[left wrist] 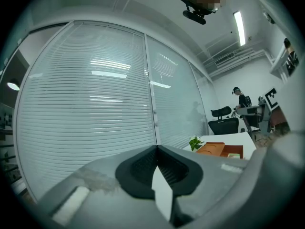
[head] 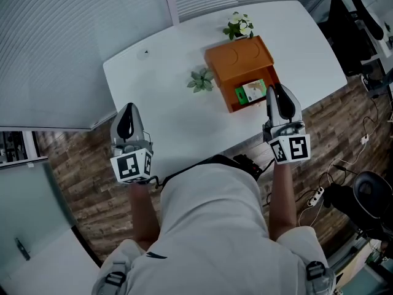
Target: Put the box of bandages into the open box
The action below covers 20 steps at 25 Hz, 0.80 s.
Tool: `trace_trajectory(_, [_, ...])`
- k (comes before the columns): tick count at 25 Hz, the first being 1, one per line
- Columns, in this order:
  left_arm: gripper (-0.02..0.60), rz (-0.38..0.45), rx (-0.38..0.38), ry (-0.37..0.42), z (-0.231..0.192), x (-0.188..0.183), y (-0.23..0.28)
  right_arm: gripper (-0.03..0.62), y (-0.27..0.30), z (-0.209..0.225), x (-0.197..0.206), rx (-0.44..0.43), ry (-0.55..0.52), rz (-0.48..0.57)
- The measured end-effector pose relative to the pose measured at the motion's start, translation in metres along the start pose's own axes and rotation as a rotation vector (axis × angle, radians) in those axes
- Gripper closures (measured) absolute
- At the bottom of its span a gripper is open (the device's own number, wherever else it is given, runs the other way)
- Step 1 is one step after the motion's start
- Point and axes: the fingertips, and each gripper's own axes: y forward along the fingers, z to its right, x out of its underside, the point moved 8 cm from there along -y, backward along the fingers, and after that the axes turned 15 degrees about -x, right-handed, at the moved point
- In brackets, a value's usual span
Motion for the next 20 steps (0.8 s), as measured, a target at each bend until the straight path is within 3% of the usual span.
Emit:
trace_trajectory(6, [0.575,0.006,-0.005,0.005,0.000,-0.002,0.000,0.592,-0.023,-0.015,0.001,0.062,-0.007,-0.022])
trace_trajectory(20, [0.575,0.012,-0.013,0.001,-0.004,-0.004,-0.001,0.594,-0.018,-0.020,-0.003,0.041,-0.011,-0.045])
